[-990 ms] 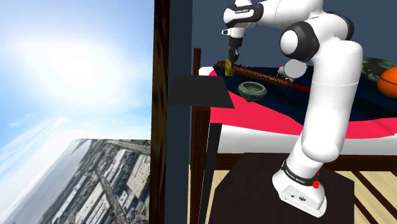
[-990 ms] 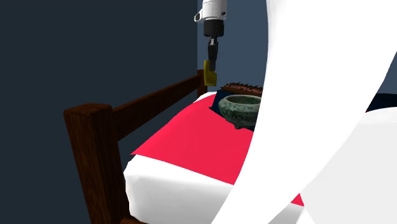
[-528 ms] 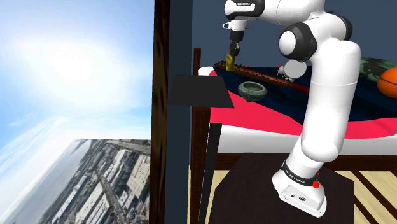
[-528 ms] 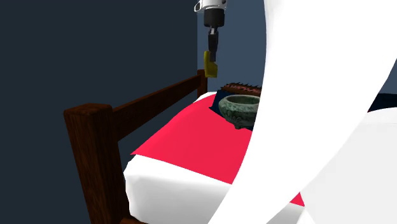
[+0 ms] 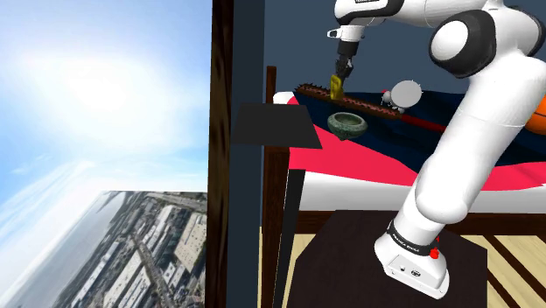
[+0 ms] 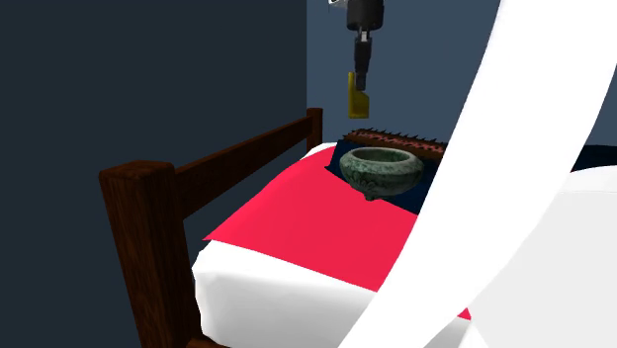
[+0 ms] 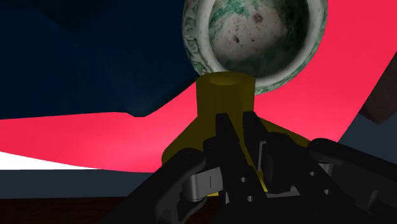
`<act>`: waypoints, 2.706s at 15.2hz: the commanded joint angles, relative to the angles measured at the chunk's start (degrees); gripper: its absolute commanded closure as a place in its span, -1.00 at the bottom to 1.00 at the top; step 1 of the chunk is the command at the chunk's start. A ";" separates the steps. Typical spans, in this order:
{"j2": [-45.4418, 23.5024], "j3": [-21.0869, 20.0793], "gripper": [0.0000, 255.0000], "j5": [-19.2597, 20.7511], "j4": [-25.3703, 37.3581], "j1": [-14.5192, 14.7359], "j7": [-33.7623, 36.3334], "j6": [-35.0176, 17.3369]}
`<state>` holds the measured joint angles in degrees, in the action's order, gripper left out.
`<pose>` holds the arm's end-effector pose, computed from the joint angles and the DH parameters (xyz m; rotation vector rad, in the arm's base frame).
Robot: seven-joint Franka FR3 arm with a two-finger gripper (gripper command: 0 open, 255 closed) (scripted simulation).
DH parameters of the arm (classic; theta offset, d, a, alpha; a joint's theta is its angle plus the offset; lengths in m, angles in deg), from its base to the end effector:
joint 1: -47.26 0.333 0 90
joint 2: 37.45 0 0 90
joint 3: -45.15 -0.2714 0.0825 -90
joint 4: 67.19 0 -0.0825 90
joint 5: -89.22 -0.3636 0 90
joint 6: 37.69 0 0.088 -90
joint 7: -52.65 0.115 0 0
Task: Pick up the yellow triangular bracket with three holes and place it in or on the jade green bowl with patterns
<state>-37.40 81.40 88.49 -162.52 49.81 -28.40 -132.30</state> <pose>0.4488 -0.2978 0.5371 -2.8622 -1.2531 -0.0074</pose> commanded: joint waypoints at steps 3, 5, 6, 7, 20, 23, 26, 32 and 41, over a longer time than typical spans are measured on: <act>8.70 0.05 1.00 5.18 -7.34 -0.62 0.06 -0.29; 14.33 -0.10 1.00 8.45 -11.42 -1.73 -0.11 0.29; 14.43 -0.19 1.00 8.50 -12.30 -1.91 -0.08 -0.48; 14.54 -0.17 1.00 8.57 -13.16 -1.97 -0.03 -1.25; 14.57 0.73 1.00 9.07 -23.17 -2.41 0.13 -11.24; 14.40 0.90 1.00 9.06 -24.28 -2.45 0.08 -12.50; 14.40 0.90 1.00 9.06 -24.28 -2.44 0.08 -12.50; 14.40 0.90 -1.00 9.06 -24.28 -2.44 0.08 -12.50; 14.73 0.18 -1.00 8.84 -17.28 -2.17 0.03 -5.21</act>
<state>-22.59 81.57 97.39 -180.66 47.64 -28.23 -138.37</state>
